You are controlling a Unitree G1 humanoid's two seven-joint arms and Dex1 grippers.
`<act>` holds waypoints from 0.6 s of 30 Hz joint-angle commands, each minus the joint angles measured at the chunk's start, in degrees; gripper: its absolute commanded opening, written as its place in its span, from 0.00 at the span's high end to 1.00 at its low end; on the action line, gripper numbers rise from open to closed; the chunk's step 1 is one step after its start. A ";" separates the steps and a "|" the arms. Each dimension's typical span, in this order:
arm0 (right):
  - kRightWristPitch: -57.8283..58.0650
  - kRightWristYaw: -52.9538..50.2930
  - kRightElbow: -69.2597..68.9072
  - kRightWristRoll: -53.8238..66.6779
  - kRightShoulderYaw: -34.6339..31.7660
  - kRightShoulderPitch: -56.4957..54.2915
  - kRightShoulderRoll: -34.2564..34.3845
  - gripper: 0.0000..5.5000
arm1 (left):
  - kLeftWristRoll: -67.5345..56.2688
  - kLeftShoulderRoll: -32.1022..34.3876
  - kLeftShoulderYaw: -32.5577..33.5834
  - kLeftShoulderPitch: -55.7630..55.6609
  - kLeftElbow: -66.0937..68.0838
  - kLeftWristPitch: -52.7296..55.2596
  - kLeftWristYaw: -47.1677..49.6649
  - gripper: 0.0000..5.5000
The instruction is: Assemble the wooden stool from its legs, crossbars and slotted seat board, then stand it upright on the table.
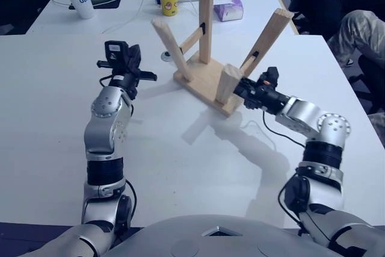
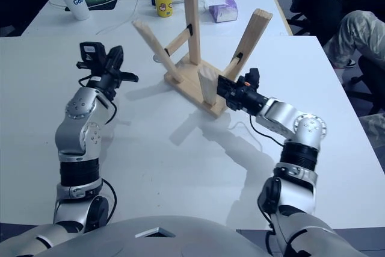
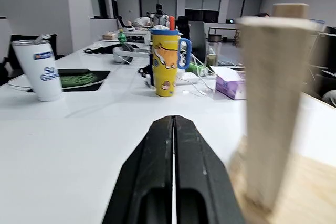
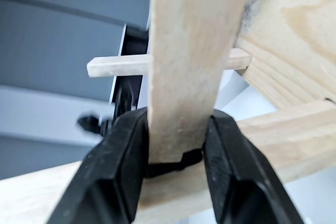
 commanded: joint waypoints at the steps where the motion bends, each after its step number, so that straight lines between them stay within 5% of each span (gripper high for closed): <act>1: 3.77 5.48 -0.49 1.44 0.75 -0.57 -4.41 0.74 | -3.83 4.07 7.95 -4.93 -3.97 1.54 0.94 1.00; 13: 4.93 9.34 -0.71 -2.48 2.89 -3.82 -7.00 0.74 | -3.46 4.93 5.64 -2.58 -2.89 2.50 0.55 1.00; 18: 5.06 9.78 0.34 -4.16 3.04 -3.85 -6.97 0.56 | -3.41 4.33 4.56 -1.84 -3.23 2.57 0.96 1.00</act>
